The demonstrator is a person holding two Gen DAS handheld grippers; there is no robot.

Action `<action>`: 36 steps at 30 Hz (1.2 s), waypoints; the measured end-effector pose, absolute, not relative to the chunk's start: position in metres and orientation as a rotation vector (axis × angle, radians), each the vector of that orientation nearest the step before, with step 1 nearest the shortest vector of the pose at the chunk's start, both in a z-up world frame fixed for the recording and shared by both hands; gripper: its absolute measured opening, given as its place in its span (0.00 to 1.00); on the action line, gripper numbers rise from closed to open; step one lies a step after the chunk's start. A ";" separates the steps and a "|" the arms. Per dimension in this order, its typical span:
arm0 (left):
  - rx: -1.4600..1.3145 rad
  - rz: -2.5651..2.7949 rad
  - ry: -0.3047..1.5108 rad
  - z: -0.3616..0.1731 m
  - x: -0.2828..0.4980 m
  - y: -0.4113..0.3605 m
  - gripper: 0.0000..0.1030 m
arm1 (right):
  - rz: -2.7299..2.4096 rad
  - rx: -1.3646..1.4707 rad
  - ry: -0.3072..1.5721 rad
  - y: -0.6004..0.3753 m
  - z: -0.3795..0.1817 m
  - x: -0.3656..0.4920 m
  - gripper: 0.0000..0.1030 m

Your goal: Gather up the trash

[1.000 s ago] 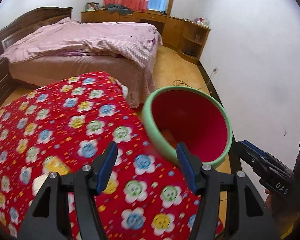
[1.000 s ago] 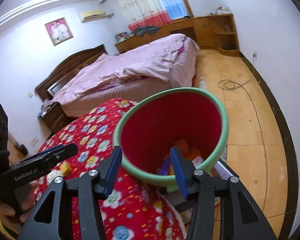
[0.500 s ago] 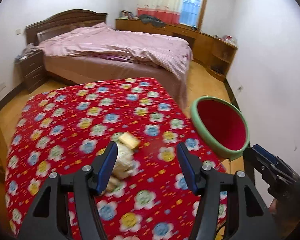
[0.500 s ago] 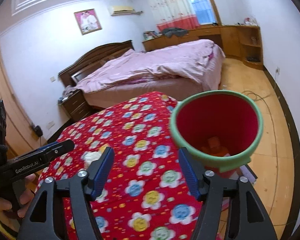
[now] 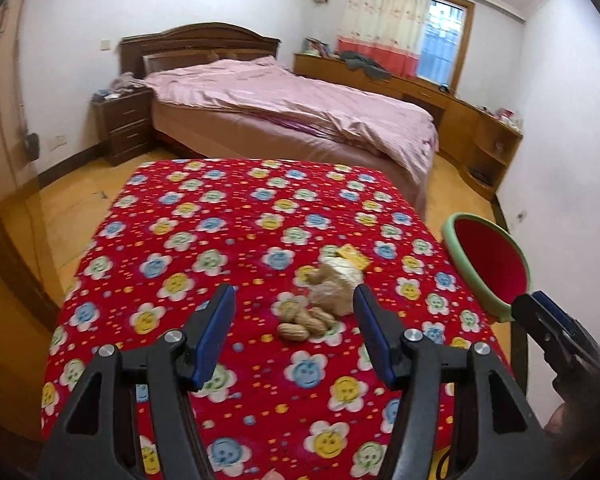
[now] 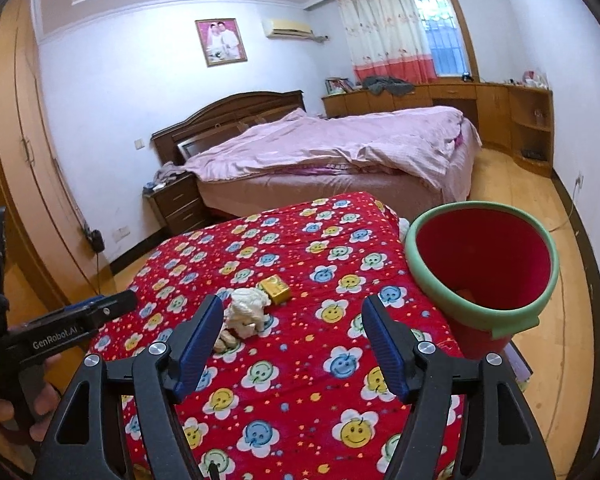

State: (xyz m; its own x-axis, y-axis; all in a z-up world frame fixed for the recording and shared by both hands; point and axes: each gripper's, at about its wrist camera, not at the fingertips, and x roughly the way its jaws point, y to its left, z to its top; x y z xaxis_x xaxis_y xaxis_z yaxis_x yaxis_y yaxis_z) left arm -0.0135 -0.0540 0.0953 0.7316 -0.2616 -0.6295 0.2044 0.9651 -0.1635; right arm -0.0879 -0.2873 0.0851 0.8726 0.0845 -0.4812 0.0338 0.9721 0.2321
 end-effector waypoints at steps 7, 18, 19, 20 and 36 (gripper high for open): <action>-0.086 -0.198 0.668 0.086 -0.025 -0.042 0.59 | -0.033 0.198 0.476 -0.281 0.076 -0.094 0.71; -0.061 -0.133 0.609 0.069 -0.027 -0.044 0.59 | -0.010 0.194 0.493 -0.274 0.062 -0.097 0.71; -0.056 -0.130 0.605 0.068 -0.028 -0.045 0.59 | -0.008 0.194 0.496 -0.274 0.061 -0.097 0.71; -0.053 -0.128 0.602 0.068 -0.028 -0.046 0.59 | -0.006 0.193 0.499 -0.274 0.061 -0.097 0.71; -0.079 -0.097 0.592 0.063 -0.026 -0.037 0.59 | -0.001 0.187 0.510 -0.268 0.059 -0.097 0.71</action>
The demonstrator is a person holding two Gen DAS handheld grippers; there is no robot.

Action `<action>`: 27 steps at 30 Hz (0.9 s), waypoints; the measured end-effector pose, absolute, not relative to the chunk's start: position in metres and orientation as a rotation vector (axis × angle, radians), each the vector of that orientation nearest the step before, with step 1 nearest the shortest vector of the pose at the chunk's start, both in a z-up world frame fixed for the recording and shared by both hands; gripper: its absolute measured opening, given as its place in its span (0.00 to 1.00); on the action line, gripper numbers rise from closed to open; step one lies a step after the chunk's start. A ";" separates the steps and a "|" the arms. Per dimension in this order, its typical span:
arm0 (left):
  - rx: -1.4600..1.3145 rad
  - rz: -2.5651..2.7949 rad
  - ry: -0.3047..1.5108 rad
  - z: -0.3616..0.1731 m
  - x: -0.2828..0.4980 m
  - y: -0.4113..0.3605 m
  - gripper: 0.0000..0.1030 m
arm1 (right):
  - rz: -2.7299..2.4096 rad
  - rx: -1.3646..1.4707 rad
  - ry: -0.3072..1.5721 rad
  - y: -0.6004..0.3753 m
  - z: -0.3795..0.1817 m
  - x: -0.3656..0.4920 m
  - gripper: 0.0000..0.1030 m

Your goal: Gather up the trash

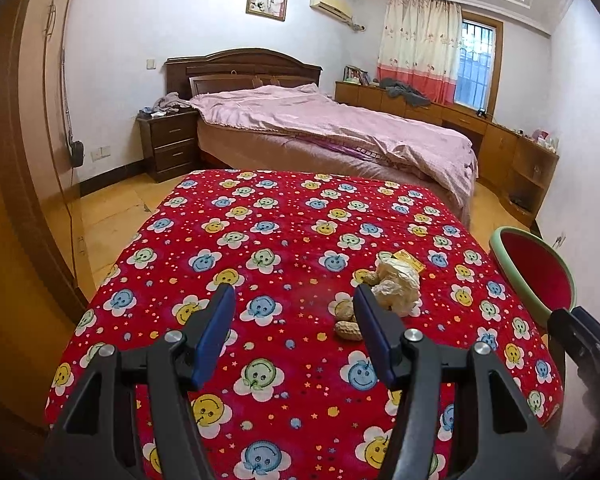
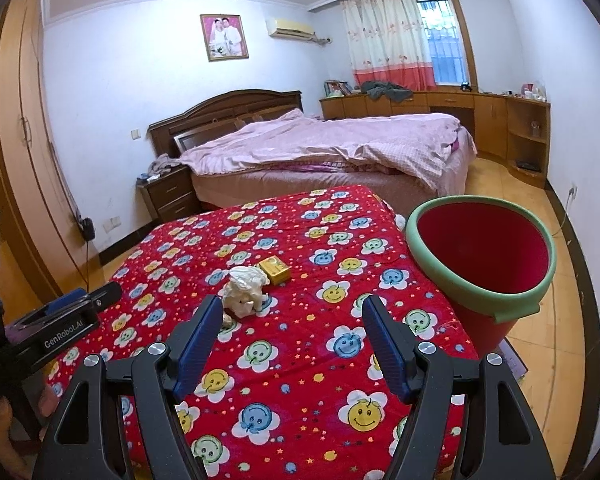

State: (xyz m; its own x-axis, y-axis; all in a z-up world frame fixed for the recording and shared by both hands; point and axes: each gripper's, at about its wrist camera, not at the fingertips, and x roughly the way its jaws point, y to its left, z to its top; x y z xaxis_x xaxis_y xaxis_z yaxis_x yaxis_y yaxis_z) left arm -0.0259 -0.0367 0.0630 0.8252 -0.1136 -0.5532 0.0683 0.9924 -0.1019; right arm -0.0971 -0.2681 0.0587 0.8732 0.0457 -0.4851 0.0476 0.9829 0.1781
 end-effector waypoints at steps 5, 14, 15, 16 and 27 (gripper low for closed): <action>-0.079 -0.090 0.590 0.063 -0.026 -0.035 0.59 | 0.001 0.189 0.515 -0.268 0.058 -0.097 0.71; -0.076 -0.089 0.587 0.063 -0.026 -0.035 0.59 | 0.000 0.192 0.513 -0.269 0.058 -0.097 0.71; -0.078 -0.090 0.589 0.063 -0.026 -0.035 0.59 | 0.000 0.193 0.513 -0.270 0.058 -0.097 0.71; -0.077 -0.088 0.589 0.063 -0.026 -0.035 0.59 | 0.000 0.193 0.514 -0.270 0.058 -0.097 0.71; -0.079 -0.078 0.585 0.063 -0.025 -0.034 0.59 | 0.000 0.196 0.519 -0.270 0.057 -0.096 0.71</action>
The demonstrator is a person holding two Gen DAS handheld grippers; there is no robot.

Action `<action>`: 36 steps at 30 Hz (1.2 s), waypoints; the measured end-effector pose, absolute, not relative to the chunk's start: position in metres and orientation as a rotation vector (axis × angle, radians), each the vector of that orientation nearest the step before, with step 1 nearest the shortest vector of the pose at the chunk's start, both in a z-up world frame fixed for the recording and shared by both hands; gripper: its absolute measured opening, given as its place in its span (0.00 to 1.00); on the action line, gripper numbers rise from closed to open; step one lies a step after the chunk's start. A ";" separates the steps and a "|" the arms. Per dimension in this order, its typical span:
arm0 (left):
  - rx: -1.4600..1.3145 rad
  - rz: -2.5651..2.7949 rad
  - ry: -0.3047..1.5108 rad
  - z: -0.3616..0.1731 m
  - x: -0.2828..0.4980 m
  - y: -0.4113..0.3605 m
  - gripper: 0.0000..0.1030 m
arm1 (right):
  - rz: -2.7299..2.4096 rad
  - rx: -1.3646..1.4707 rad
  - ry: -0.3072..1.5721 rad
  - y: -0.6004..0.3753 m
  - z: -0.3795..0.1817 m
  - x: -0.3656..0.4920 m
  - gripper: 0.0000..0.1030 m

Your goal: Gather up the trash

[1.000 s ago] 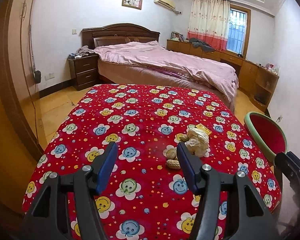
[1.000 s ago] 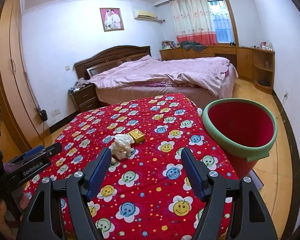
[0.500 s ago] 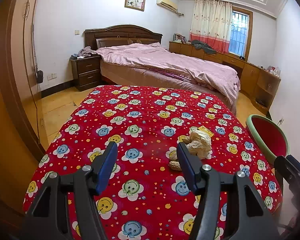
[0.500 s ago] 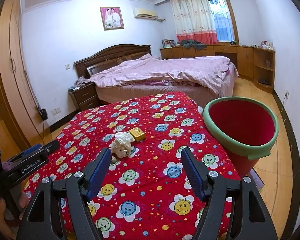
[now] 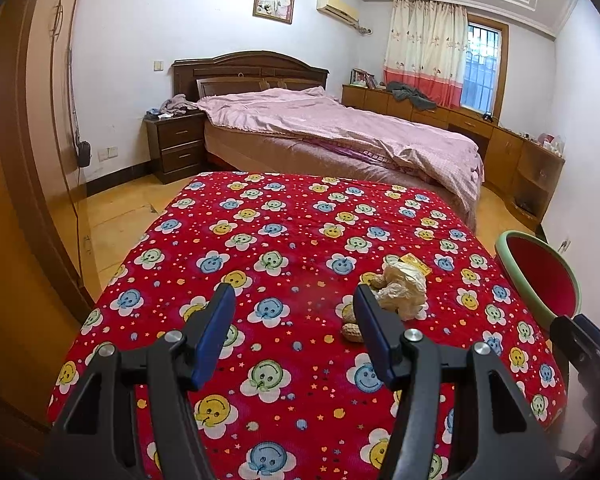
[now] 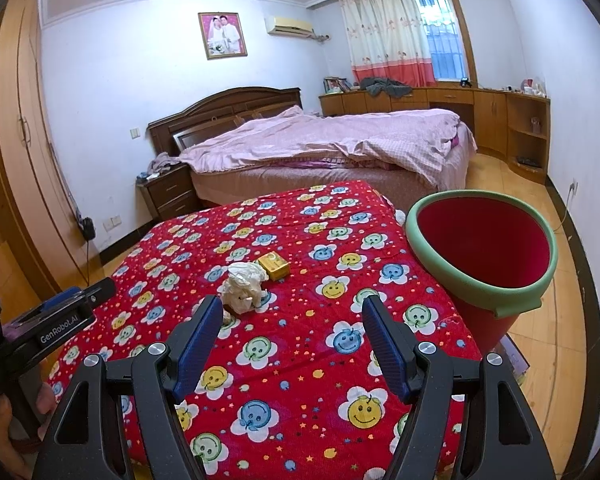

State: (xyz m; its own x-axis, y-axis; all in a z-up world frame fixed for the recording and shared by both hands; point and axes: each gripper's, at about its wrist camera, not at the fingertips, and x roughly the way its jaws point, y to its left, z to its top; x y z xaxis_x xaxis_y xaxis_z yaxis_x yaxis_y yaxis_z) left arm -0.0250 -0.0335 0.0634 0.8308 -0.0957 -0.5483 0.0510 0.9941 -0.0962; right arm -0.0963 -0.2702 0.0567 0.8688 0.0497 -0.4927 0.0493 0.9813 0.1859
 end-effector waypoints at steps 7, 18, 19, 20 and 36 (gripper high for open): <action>-0.079 -0.078 0.585 0.063 -0.025 -0.033 0.59 | 0.001 0.198 0.522 -0.271 0.056 -0.096 0.71; -0.080 -0.074 0.584 0.063 -0.026 -0.033 0.59 | 0.000 0.203 0.526 -0.270 0.055 -0.097 0.71; -0.080 -0.074 0.584 0.063 -0.026 -0.032 0.59 | -0.001 0.204 0.526 -0.270 0.055 -0.097 0.71; -0.080 -0.075 0.584 0.063 -0.026 -0.033 0.59 | 0.000 0.205 0.526 -0.270 0.055 -0.097 0.71; -0.079 -0.075 0.583 0.063 -0.027 -0.032 0.59 | 0.000 0.205 0.526 -0.270 0.054 -0.097 0.71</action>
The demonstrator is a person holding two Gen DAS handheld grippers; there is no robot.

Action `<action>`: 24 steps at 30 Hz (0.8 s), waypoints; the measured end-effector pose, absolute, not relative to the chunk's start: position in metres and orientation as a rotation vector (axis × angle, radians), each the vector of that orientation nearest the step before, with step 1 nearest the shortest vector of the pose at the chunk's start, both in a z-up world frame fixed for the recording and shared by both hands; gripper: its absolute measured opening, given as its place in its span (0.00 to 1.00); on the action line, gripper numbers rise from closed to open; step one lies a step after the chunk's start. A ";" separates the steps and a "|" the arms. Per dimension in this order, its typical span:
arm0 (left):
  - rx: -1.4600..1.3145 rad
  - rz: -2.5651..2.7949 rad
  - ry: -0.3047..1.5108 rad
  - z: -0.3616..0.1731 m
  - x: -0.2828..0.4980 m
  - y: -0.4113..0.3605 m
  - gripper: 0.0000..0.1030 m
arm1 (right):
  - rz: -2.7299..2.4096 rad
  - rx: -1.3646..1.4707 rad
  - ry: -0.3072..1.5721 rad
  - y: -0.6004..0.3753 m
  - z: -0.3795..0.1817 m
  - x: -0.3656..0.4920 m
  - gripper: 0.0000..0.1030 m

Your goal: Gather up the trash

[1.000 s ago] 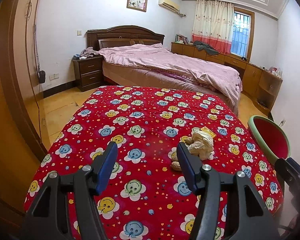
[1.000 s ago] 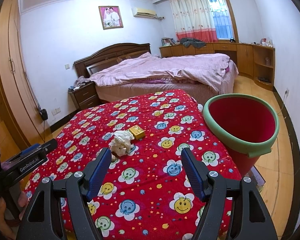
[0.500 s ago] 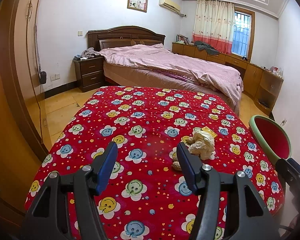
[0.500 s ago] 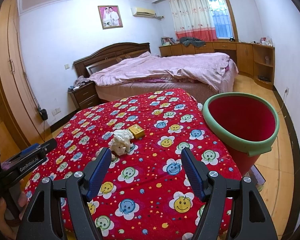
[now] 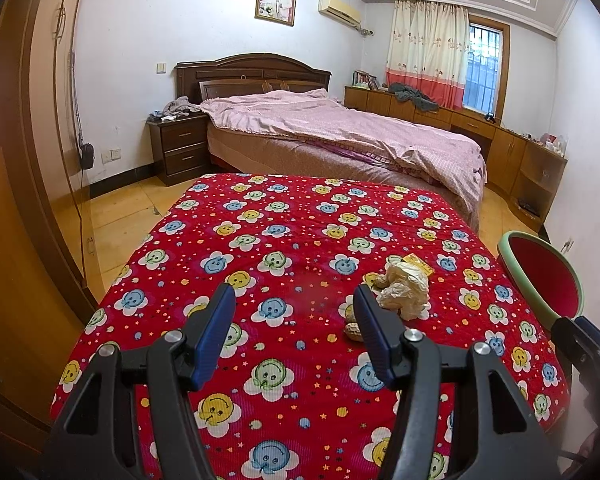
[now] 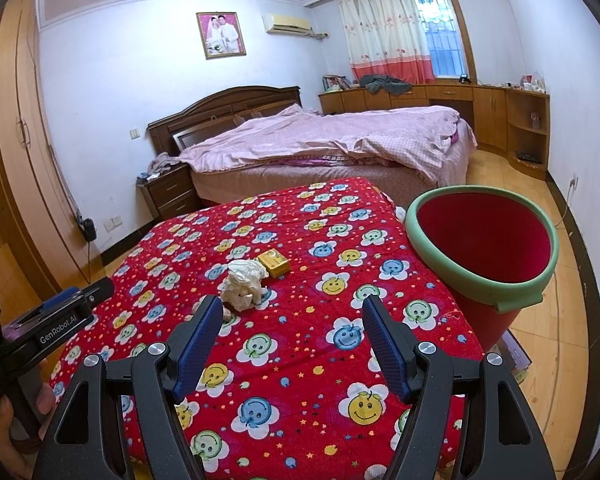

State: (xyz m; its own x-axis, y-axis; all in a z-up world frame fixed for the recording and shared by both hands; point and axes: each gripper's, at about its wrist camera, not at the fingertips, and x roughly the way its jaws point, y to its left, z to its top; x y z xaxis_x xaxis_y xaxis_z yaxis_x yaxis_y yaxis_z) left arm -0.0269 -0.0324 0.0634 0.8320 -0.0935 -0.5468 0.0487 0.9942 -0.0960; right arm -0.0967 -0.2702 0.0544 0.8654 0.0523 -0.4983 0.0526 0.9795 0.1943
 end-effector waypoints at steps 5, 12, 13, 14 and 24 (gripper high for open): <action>-0.079 -0.074 0.582 0.063 -0.027 -0.031 0.59 | 0.000 0.205 0.526 -0.270 0.054 -0.097 0.71; -0.078 -0.074 0.581 0.063 -0.027 -0.031 0.59 | 0.000 0.204 0.525 -0.270 0.054 -0.097 0.71; -0.078 -0.074 0.581 0.063 -0.027 -0.031 0.59 | 0.000 0.204 0.525 -0.270 0.054 -0.097 0.71; -0.078 -0.075 0.581 0.063 -0.027 -0.031 0.59 | -0.001 0.205 0.525 -0.270 0.054 -0.097 0.71; -0.078 -0.075 0.581 0.063 -0.028 -0.031 0.59 | 0.000 0.203 0.518 -0.268 0.057 -0.098 0.71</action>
